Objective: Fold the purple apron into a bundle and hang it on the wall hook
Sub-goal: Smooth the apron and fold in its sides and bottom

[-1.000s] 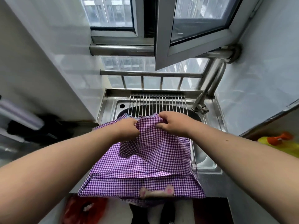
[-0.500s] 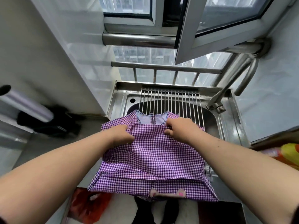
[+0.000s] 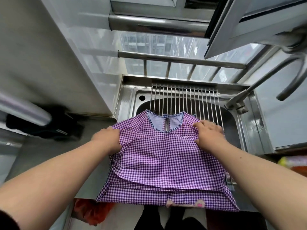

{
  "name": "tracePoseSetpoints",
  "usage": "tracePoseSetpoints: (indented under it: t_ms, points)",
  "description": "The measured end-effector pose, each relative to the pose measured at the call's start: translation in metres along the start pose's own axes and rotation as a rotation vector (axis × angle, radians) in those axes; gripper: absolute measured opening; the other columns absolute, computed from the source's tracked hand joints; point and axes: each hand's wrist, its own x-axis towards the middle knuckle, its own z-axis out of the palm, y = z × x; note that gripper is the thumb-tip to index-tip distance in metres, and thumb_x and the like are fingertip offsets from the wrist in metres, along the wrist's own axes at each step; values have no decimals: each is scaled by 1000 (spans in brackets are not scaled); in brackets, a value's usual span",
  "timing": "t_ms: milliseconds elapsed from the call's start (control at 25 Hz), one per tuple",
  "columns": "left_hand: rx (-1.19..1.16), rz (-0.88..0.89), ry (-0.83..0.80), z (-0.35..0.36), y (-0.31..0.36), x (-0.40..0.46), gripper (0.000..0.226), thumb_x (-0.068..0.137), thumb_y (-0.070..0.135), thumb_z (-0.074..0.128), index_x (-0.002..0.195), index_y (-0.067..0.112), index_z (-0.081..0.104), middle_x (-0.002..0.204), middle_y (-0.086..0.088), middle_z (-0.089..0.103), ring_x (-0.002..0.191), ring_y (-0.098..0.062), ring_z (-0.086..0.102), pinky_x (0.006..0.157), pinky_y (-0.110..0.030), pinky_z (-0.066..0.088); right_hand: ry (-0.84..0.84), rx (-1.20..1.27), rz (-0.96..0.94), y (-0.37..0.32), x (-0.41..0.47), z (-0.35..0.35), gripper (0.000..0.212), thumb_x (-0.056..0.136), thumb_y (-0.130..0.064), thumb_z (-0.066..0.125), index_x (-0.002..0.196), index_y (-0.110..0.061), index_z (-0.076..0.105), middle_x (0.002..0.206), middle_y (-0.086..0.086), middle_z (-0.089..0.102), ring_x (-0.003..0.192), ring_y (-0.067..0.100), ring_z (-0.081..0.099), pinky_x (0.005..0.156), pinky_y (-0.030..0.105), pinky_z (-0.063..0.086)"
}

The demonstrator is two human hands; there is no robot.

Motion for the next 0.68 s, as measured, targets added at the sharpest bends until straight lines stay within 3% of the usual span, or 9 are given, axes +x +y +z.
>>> tracePoseSetpoints:
  t_ms: [120,200,320,400,520,600,680]
  points:
    - [115,176,129,2,2,13,79,82,64,64,148,26,43,155,-6,44,136,-28,50,113,-50,46,-26,60,128,19,5,5,93,85,-49,78,161,-25,30,163,6,36,149,30,36,124,53,26]
    - [141,230,120,1,8,23,97,80,70,64,159,27,29,167,-5,31,147,-28,40,121,-49,36,-58,59,178,28,8,9,107,79,-62,79,163,-23,25,164,7,34,150,31,36,124,54,27]
    - [94,122,54,-2,14,38,119,74,77,67,165,24,12,170,-6,28,151,-30,35,124,-51,25,-89,34,227,36,11,7,117,76,-70,78,164,-20,21,163,9,36,148,32,39,122,55,29]
    - [93,90,76,-3,18,47,125,71,78,70,165,24,9,165,-6,37,149,-30,37,124,-53,23,-91,28,233,42,14,4,114,77,-69,79,163,-19,23,160,9,41,145,32,43,121,53,31]
    - [102,51,103,-6,27,53,109,72,73,75,156,21,28,146,-5,56,135,-30,52,118,-51,32,-58,10,215,49,15,9,100,76,-67,80,154,-21,37,147,5,53,136,28,48,114,50,34]
    - [81,64,30,-9,34,54,72,77,62,76,132,24,50,121,1,67,111,-25,65,103,-45,51,-58,10,194,53,17,10,75,78,-67,78,136,-28,52,130,0,60,128,26,50,108,48,36]
    - [89,119,-36,-12,41,49,34,84,49,71,108,27,62,97,8,66,90,-18,66,86,-42,60,-95,-47,145,54,19,7,49,84,-67,72,117,-34,60,112,-5,58,123,24,50,103,47,36]
